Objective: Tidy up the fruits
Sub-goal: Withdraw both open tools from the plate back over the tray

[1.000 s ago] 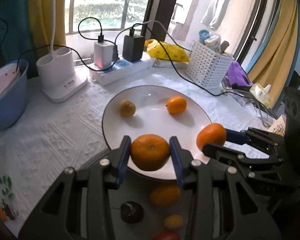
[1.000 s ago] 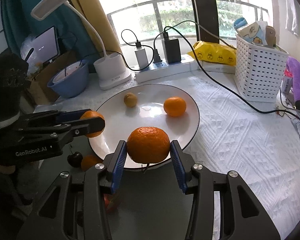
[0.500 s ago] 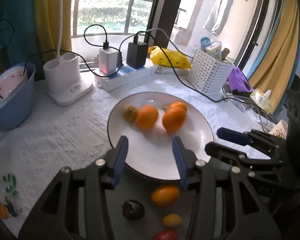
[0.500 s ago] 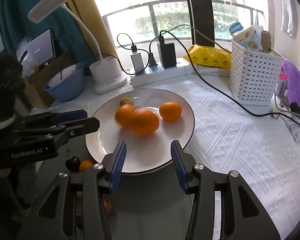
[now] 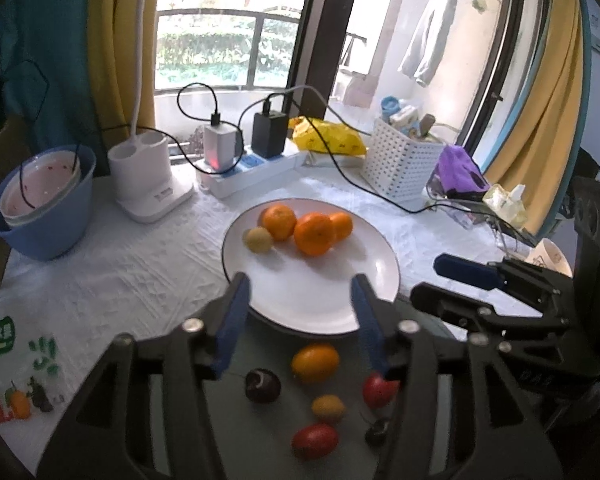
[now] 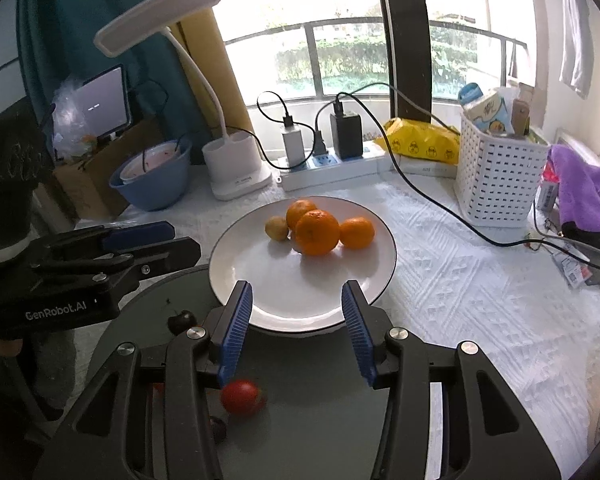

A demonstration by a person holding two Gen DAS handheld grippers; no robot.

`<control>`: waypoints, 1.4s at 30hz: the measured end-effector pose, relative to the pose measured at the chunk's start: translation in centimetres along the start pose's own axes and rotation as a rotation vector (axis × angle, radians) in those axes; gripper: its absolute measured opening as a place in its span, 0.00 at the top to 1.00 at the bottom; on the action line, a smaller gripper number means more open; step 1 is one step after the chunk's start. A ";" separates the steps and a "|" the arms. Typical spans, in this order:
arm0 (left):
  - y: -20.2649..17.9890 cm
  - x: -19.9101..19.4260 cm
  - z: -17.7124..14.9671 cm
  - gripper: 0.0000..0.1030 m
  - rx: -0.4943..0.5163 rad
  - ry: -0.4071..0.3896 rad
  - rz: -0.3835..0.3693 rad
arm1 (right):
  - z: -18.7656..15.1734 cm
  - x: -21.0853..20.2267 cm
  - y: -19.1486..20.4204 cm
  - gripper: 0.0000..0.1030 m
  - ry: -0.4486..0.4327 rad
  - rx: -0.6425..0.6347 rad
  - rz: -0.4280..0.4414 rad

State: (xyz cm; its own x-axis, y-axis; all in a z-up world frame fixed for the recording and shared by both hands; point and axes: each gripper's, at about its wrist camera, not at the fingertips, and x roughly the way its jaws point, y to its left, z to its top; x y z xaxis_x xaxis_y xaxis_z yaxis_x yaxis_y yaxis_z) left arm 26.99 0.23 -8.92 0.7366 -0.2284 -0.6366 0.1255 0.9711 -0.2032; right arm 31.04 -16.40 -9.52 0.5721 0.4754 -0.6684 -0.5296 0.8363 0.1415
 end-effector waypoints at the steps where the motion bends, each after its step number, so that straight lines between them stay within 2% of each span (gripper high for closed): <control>1: 0.0 -0.2 0.0 0.43 0.000 -0.004 0.000 | 0.0 -0.3 0.2 0.52 -0.004 -0.003 -0.001; 24: -0.8 -6.4 -3.6 0.43 0.005 -0.066 -0.004 | -2.8 -5.3 3.8 0.52 -0.039 -0.043 -0.025; 42: -0.9 -7.7 -8.7 0.43 -0.015 -0.022 0.003 | -7.5 -5.9 5.6 0.52 0.009 -0.038 -0.015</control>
State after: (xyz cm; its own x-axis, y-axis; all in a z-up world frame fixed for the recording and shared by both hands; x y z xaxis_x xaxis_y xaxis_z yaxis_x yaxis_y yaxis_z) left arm 15.43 0.52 -10.31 0.7512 -0.2238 -0.6210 0.1131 0.9705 -0.2129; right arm 20.03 -16.53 -10.27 0.5747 0.4604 -0.6766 -0.5444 0.8324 0.1039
